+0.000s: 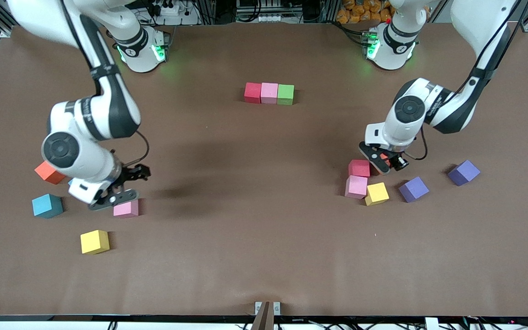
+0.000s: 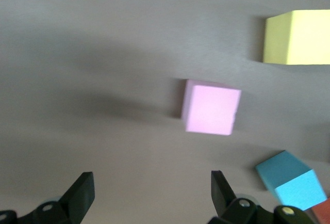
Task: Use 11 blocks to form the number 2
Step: 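Reach the right gripper to the lilac cube while the left gripper grasps orange, then lift the lilac cube with the right gripper while the left gripper carries orange, then place the orange cube below the green cube while the right gripper holds lilac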
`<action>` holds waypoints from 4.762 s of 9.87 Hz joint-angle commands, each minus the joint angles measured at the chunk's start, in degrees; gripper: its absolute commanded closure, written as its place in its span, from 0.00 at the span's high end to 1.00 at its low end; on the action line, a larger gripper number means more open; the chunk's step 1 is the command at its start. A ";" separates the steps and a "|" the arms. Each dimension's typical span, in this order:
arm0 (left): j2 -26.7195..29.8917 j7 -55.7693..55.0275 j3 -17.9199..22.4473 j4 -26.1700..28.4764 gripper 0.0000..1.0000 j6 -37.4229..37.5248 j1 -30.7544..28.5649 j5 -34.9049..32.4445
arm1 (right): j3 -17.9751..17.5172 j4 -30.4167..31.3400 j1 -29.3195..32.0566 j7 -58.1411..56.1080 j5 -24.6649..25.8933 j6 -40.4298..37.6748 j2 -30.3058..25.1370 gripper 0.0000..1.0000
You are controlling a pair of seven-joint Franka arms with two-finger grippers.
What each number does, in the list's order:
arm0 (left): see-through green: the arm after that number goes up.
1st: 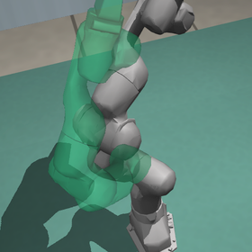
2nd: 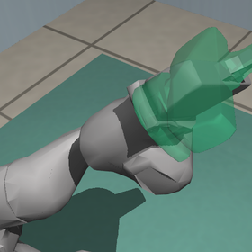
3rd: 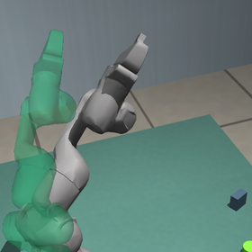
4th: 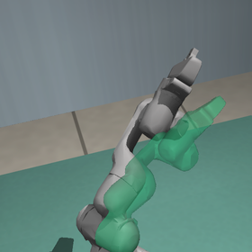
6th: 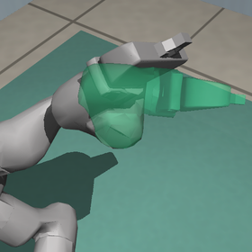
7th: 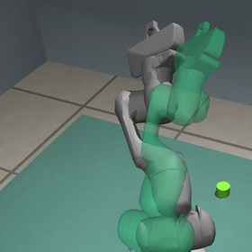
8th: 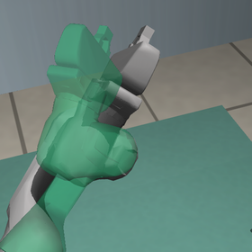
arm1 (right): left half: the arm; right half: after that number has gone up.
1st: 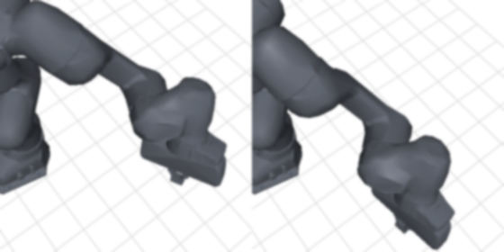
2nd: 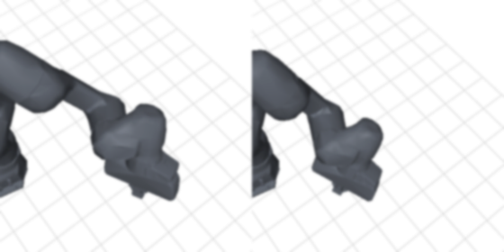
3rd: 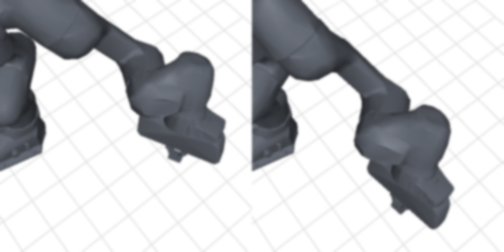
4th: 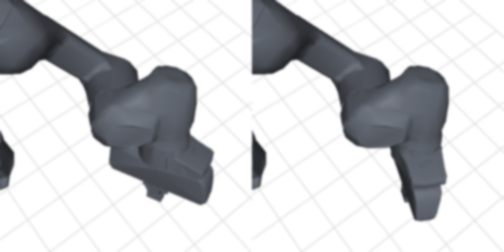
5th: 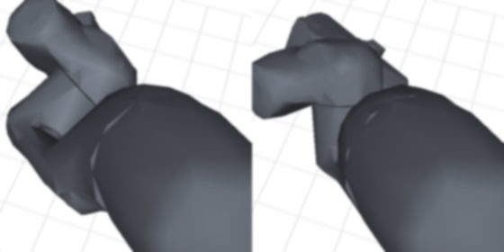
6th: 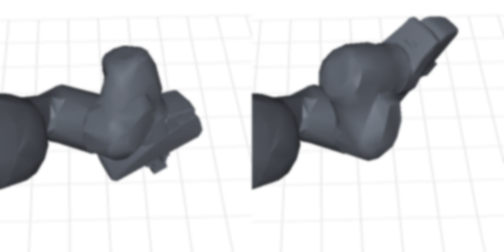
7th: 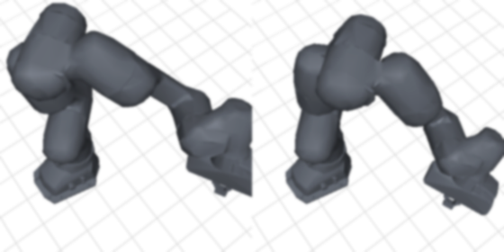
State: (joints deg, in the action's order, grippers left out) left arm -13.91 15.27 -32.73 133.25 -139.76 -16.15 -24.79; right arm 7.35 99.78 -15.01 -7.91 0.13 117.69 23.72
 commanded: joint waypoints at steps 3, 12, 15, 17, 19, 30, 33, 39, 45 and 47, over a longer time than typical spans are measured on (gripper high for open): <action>6.00 -9.33 -6.19 -1.57 0.00 9.06 0.42 19.58 | -1.02 -4.95 2.88 -1.94 0.13 6.57 7.65 1.00; -4.18 -54.18 -7.61 -11.69 0.00 9.60 21.06 28.04 | -1.29 -3.81 6.66 -4.13 -0.39 14.32 14.25 1.00; -5.95 -58.23 -3.14 -11.78 0.00 8.98 28.87 27.95 | -1.29 -1.87 6.66 -4.13 -2.07 16.79 14.60 1.00; -6.30 -58.34 -1.46 -12.13 0.00 8.98 31.26 27.86 | -1.29 -1.87 6.49 -4.05 -2.41 16.79 14.60 0.90; -6.39 -58.51 -1.28 -12.04 0.00 8.98 31.97 25.34 | -1.29 -1.87 6.13 -4.05 -2.59 16.61 14.51 0.44; -9.20 -62.99 6.35 -14.06 0.00 8.98 43.21 22.24 | -3.74 -3.80 -0.98 3.15 -5.75 7.74 10.48 0.19; -9.64 -64.05 9.53 -14.15 0.00 8.98 47.09 22.33 | -6.20 -3.63 -3.61 11.48 -8.22 5.36 8.89 0.19; -10.34 -65.80 11.55 -15.03 0.00 8.98 51.04 22.33 | -6.12 -3.36 -12.57 25.81 -9.52 5.97 8.27 0.19; -12.98 -67.74 13.48 -17.14 0.00 8.98 53.85 22.24 | -6.21 -2.58 -16.45 32.87 -10.85 6.94 8.27 0.19; -13.33 -67.83 13.66 -17.23 0.00 8.98 53.94 22.24 | -6.21 -2.57 -17.42 34.44 -10.85 7.20 8.27 0.19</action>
State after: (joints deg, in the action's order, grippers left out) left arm -26.57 -50.72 -19.90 117.28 -131.37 36.73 -1.05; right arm 1.07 95.67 -31.52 24.56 -9.98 124.16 33.39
